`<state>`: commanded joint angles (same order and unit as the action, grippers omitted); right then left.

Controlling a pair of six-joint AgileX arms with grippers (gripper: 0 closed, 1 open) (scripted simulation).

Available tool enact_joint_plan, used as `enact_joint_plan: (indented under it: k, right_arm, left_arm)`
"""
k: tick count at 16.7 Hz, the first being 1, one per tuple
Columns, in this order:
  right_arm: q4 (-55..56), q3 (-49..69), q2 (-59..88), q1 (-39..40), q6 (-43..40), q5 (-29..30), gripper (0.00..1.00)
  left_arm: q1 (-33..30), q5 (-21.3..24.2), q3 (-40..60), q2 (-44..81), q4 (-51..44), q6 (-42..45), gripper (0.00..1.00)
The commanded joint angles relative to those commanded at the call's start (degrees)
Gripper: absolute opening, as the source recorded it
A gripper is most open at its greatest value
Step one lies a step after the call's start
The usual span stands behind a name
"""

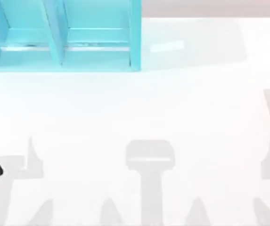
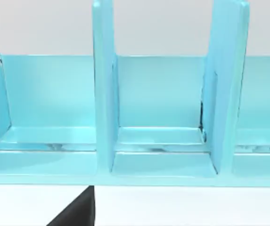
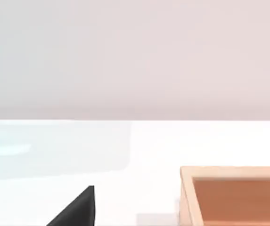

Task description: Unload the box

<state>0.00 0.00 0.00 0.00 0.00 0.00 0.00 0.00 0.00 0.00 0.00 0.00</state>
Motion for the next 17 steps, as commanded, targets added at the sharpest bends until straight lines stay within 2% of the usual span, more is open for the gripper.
enact_joint_plan:
  k: [4,7,17]
  right_arm:
    - [-1.80,1.81,1.88,-0.72,-0.69,0.00,1.00]
    - [-8.21,8.35,9.21,-3.26,-3.13,-0.06,1.00]
    - [-45.75,47.37,58.09,-18.07,-17.38,-0.42,1.00]
  left_arm:
    - [0.00,0.00,0.00,0.00,0.00,0.00,1.00]
    - [0.00,0.00,0.00,0.00,0.00,0.00,1.00]
    - [0.00,0.00,0.00,0.00,0.00,0.00,1.00]
